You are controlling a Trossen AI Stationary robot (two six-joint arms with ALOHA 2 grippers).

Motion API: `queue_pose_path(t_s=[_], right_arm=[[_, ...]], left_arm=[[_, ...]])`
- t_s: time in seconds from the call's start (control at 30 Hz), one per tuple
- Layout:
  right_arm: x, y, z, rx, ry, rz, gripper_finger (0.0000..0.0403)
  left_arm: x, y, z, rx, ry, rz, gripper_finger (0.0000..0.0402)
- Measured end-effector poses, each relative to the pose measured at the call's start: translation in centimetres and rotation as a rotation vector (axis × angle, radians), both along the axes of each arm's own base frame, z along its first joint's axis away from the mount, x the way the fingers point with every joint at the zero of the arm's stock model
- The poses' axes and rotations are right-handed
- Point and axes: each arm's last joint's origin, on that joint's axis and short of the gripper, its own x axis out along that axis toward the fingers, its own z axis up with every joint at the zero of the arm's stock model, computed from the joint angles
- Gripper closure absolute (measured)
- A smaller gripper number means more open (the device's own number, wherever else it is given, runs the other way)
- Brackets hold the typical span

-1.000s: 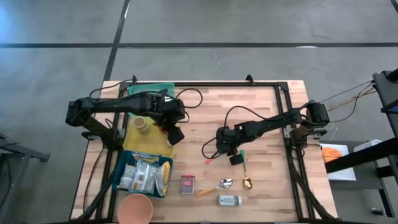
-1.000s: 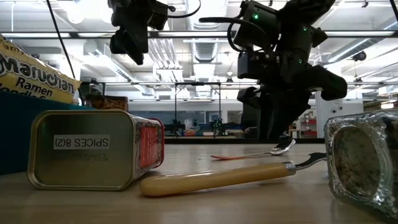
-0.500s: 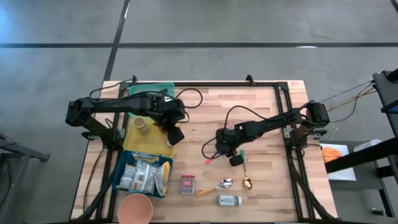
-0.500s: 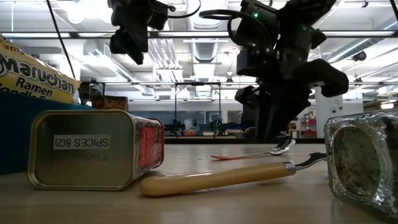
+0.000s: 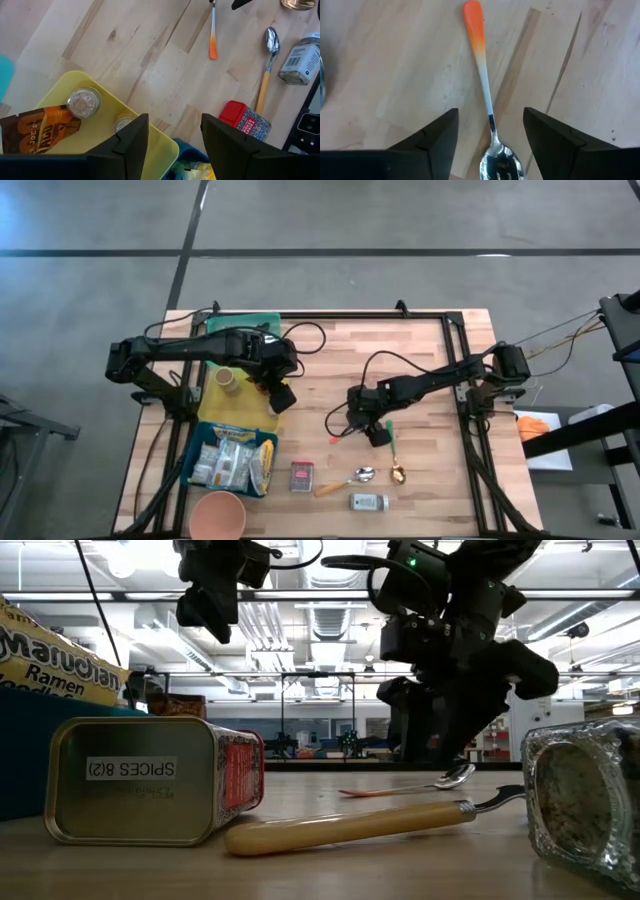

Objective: Pick & Place Food Item
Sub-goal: Put the white spoon into the green bin

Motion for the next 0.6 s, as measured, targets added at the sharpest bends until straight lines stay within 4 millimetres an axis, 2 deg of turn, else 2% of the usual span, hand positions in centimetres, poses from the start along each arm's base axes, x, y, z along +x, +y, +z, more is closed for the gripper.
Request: queue_pose_path(t_s=[0.2,0.5,0.6], right_arm=[[-0.7,0.6,-0.8,-0.104,0.011,0.089,0.0189],[-0.7,0.1,-1.1,-0.134,-0.002,0.088,0.0277],[-0.9,0.1,-1.8,-0.133,0.023,0.088,0.0305]], left_arm=[[0.0,0.0,0.0,0.000,0.000,0.000,0.0211],[0.0,0.0,0.0,0.000,0.000,0.000,0.0211],[0.0,0.0,0.0,0.000,0.000,0.000,0.0211]])
